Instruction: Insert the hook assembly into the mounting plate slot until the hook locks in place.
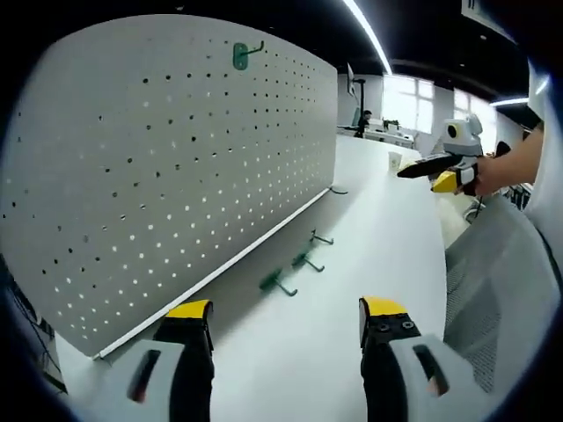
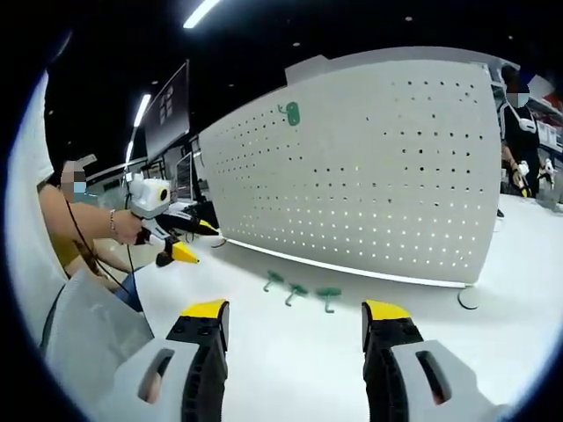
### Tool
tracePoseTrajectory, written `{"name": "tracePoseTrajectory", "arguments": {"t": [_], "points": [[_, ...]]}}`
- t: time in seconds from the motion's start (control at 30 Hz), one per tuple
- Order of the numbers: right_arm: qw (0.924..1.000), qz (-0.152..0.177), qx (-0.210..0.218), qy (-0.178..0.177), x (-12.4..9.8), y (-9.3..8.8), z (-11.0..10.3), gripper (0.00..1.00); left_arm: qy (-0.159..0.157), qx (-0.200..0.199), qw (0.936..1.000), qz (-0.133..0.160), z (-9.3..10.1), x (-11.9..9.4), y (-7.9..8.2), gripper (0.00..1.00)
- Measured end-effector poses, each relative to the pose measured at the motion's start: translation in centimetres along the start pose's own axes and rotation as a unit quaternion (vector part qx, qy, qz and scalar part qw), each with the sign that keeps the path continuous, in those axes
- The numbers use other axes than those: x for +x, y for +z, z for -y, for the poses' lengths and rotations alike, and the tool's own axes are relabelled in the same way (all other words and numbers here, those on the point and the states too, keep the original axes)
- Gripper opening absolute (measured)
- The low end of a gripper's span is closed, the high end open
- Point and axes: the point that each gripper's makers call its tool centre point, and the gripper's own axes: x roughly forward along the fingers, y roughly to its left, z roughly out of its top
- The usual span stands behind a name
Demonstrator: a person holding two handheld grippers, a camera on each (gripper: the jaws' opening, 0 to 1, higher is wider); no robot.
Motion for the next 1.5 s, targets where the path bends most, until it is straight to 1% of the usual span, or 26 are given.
{"name": "tracePoseTrajectory", "arguments": {"t": [0.17,0.27,0.43,0.5,0.63,0.7,0.77,0.93,1.03,1.13,1.23,1.4,1.47,1.5], "points": [[1.0000,-0.001,0.003,-0.001,-0.2,-0.2,0.1,0.59,-0.014,0.008,0.9997,-0.018,-0.3,1.0,-0.3,0.69],[1.0000,0.007,0.004,-0.002,-0.4,0.1,0.1,0.59,-0.024,0.018,0.9990,-0.032,-0.4,1.6,-0.4,0.69],[1.0000,0.008,0.002,-0.002,-0.5,0.3,0.1,0.59,-0.030,0.028,0.9984,-0.039,-0.7,2.2,-0.3,0.68],[1.0000,0.007,0.002,-0.003,-0.6,0.3,0.1,0.59,-0.033,0.041,0.9973,-0.051,-0.8,2.5,-0.7,0.68],[1.0000,0.007,0.002,-0.004,-0.8,0.2,0.2,0.59,-0.040,0.043,0.9963,-0.062,-1.2,3.2,-1.0,0.68],[1.0000,0.008,0.002,-0.002,-0.8,0.3,0.3,0.59,-0.049,0.047,0.9948,-0.076,-1.2,3.6,-1.6,0.68],[0.9999,0.010,0.003,-0.001,-0.9,0.4,0.3,0.60,-0.054,0.058,0.9934,-0.083,-1.2,3.8,-1.8,0.68],[0.9999,0.011,0.002,-0.001,-1.0,0.6,0.3,0.59,-0.067,0.060,0.9907,-0.102,-1.6,4.6,-2.4,0.69],[1.0000,0.009,0.001,-0.001,-1.0,0.5,0.3,0.59,-0.077,0.063,0.9889,-0.110,-1.5,4.9,-2.5,0.69],[1.0000,0.008,0.003,0.000,-1.1,0.4,0.2,0.59,-0.085,0.080,0.9856,-0.123,-1.7,5.5,-2.7,0.69],[1.0000,0.008,0.003,-0.001,-1.3,0.4,0.3,0.59,-0.091,0.084,0.9840,-0.128,-1.9,5.9,-2.5,0.69],[1.0000,0.005,0.003,-0.002,-1.5,0.3,0.4,0.59,-0.106,0.107,0.9783,-0.142,-1.7,6.8,-2.5,0.69],[1.0000,0.003,0.002,-0.002,-1.5,0.2,0.4,0.59,-0.114,0.118,0.9746,-0.153,-1.7,7.1,-2.8,0.69],[1.0000,0.002,0.003,-0.002,-1.5,0.2,0.4,0.59,-0.115,0.119,0.9741,-0.154,-1.7,7.2,-2.8,0.69]]}}
